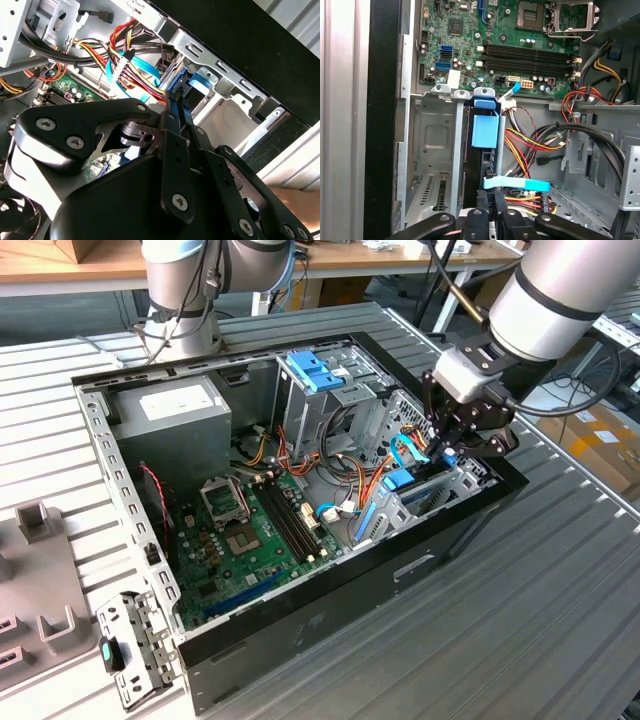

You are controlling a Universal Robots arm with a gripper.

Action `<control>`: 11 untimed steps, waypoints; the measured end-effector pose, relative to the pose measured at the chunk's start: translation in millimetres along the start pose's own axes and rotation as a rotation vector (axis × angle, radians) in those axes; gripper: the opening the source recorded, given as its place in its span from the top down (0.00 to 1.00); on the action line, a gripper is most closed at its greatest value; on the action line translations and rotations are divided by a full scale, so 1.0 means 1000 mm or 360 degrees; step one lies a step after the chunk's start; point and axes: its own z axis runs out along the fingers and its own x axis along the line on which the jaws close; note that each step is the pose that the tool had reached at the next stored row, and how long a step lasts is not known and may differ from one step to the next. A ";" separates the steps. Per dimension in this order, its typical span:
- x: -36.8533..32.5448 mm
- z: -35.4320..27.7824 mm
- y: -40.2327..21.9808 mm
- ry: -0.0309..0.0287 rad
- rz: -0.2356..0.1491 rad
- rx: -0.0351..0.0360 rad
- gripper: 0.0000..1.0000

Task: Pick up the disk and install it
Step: 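Insert the second disk wire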

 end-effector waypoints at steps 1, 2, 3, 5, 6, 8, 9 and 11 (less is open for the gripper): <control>-0.0001 -0.0006 0.0000 0.00006 0.0005 0.0001 0.84; -0.0002 -0.0014 -0.0001 0.00010 0.0011 0.0001 0.84; -0.0002 -0.0022 -0.0001 0.00012 0.0020 0.0003 0.84; -0.0002 -0.0022 -0.0001 0.00020 0.0036 0.0004 0.84; -0.0003 -0.0023 -0.0001 0.00035 0.0052 0.0006 0.84; -0.0002 -0.0023 -0.0001 0.00049 0.0075 0.0008 0.84; -0.0002 -0.0023 -0.0001 0.00051 0.0077 0.0009 0.84; -0.0003 -0.0023 -0.0002 0.00051 0.0077 0.0009 0.84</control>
